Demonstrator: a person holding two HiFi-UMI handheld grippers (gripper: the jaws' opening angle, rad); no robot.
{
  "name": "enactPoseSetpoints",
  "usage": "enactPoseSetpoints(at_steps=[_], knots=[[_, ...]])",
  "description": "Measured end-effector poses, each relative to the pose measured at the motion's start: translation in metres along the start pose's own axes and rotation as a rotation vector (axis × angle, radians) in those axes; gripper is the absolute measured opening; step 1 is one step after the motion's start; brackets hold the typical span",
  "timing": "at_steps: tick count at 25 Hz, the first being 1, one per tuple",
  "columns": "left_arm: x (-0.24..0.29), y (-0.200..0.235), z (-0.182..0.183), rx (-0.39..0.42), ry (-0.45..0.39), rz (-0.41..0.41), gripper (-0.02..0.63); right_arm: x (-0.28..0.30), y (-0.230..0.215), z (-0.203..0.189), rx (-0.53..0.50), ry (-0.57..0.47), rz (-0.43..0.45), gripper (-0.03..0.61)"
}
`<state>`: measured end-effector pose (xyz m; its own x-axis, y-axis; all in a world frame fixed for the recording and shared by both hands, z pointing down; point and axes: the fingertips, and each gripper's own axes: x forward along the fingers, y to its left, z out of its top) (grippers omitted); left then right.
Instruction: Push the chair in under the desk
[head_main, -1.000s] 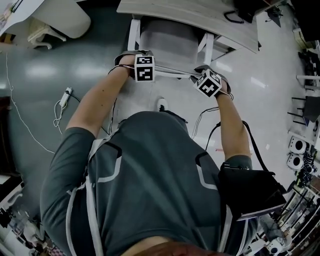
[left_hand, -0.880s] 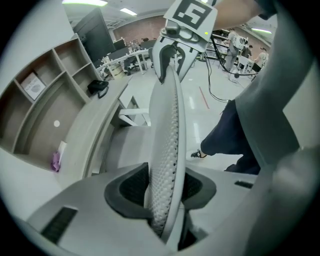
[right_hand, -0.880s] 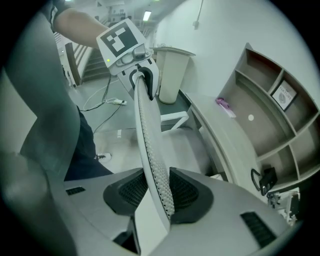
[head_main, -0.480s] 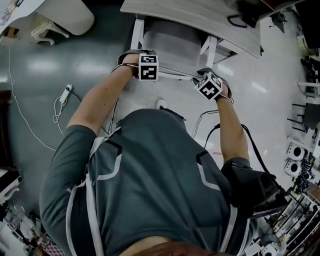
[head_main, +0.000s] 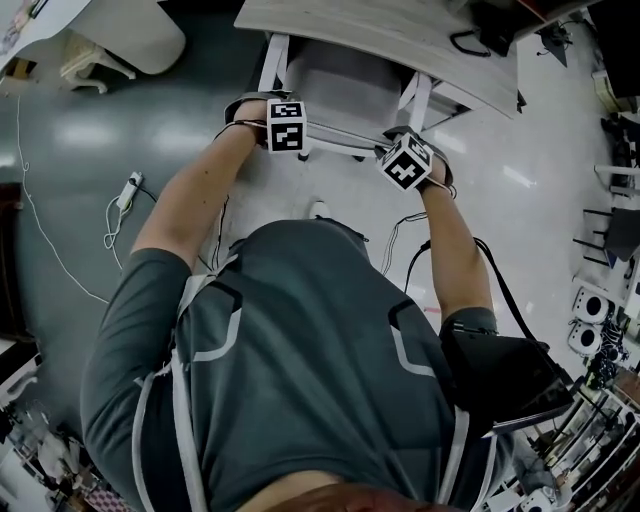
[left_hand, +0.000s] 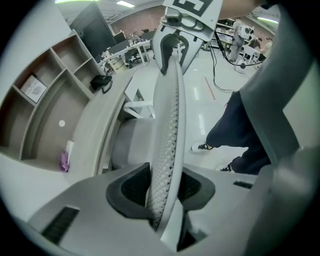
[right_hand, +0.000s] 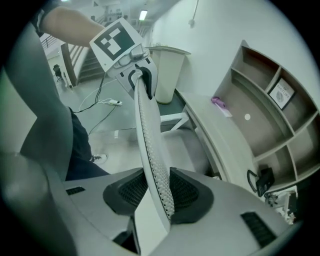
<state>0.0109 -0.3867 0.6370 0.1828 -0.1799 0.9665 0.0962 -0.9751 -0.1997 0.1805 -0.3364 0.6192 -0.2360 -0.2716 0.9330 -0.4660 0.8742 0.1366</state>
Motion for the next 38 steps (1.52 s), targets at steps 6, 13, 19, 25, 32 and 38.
enactPoseSetpoints(at_steps=[6,13,19,25,32,38], knots=[[0.005,0.027,0.007,-0.006,0.007,0.015,0.126,0.004,-0.031,0.003,-0.009,-0.012,-0.020,0.149],[0.022,0.068,0.014,-0.023,0.017,0.027,0.135,0.018,-0.072,0.004,-0.014,-0.021,-0.033,0.152],[0.025,0.088,0.011,-0.032,0.037,0.046,0.137,0.021,-0.091,0.012,-0.026,-0.031,-0.039,0.152],[0.020,0.098,0.004,-0.044,0.056,0.066,0.138,0.018,-0.097,0.023,-0.044,-0.045,-0.065,0.152],[0.021,0.115,0.004,-0.061,0.075,0.087,0.140,0.020,-0.116,0.029,-0.058,-0.058,-0.073,0.152],[0.025,0.133,0.008,-0.055,0.080,0.093,0.139,0.022,-0.134,0.031,-0.058,-0.061,-0.076,0.153]])
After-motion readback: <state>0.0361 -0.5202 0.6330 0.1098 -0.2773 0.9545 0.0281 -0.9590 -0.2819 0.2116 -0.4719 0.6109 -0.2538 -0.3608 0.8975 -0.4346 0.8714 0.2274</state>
